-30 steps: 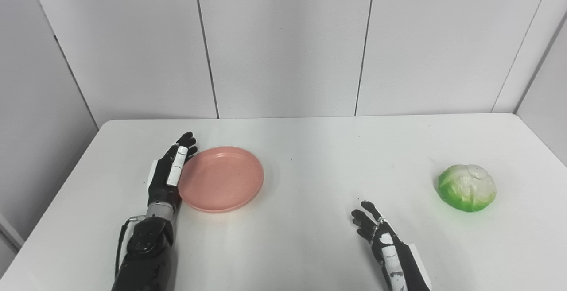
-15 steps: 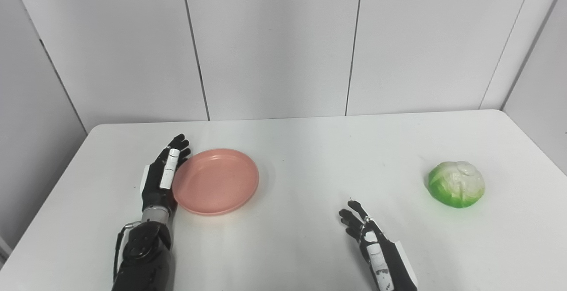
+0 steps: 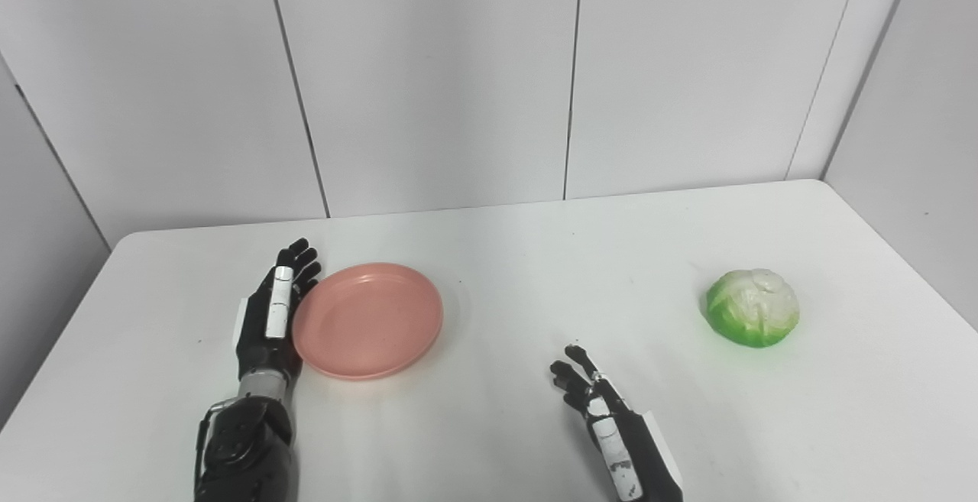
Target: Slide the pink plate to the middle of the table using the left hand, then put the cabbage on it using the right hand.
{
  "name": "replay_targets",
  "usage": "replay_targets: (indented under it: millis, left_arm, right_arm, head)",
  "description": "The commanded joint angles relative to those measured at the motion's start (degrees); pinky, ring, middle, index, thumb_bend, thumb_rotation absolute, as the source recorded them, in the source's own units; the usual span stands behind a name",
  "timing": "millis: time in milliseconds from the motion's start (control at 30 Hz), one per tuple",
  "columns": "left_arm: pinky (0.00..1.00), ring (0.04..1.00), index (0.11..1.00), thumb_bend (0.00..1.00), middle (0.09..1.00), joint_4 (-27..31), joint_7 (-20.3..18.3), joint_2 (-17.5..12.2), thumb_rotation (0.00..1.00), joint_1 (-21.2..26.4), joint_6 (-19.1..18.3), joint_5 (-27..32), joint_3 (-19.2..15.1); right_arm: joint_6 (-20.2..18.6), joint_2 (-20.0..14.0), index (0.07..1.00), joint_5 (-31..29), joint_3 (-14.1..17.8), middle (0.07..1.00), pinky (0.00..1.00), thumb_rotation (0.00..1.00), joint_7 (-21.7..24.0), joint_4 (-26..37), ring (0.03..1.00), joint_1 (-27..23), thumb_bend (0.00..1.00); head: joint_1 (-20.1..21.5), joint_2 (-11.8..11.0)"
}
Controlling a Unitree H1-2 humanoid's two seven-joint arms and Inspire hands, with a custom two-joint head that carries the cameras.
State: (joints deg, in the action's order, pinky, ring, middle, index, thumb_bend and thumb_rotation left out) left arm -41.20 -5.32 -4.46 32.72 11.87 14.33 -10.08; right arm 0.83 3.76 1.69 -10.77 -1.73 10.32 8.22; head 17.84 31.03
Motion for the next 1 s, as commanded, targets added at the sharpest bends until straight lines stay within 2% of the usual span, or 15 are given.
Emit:
replay_targets:
  millis: [0, 400, 500, 633, 967]
  left_arm:
    - [0.91, 0.888, 0.802, 0.84, 0.873, 0.91, -0.64, 1.02, 0.8, 0.42, -1.4, 0.58, 0.3]
    - [0.9, 0.875, 0.802, 0.83, 0.861, 4.11, -1.03, 2.25, 0.79, 0.26, -4.23, 1.54, 0.19]
    - [0.88, 0.853, 0.763, 0.84, 0.836, 4.17, -1.2, 2.58, 0.78, 0.35, -4.58, 1.77, 0.29]
    - [0.89, 0.859, 0.756, 0.85, 0.831, 4.72, -0.98, 3.25, 0.77, 0.37, -5.47, 2.21, 0.39]
    - [0.9, 0.86, 0.76, 0.85, 0.827, 5.16, -1.34, 3.16, 0.78, 0.29, -5.26, 1.43, 1.74]
  right_arm:
    - [-0.64, 1.75, 0.917, 0.3, -0.93, 0.867, 0.93, 1.0, 0.09, 0.96, 0.887, 4.53, 0.8]
    - [-1.39, 2.35, 0.923, 0.57, -2.29, 0.877, 0.94, 1.0, -0.94, 0.87, 0.905, 3.94, 0.77]
    - [-1.29, 2.35, 0.931, 0.51, -2.61, 0.883, 0.95, 1.0, -1.19, 0.74, 0.906, 3.8, 0.77]
    - [-1.17, 2.54, 0.935, 0.72, -2.92, 0.888, 0.96, 1.0, -1.42, 0.55, 0.909, 3.55, 0.77]
    - [-0.49, 3.09, 0.93, 1.33, -3.79, 0.894, 0.96, 1.0, -1.85, -0.18, 0.909, 3.03, 0.74]
  head:
    - [0.11, 0.09]
    - [2.53, 0.77]
    - [2.68, 0.79]
    - [3.98, 0.8]
    - [6.84, 0.91]
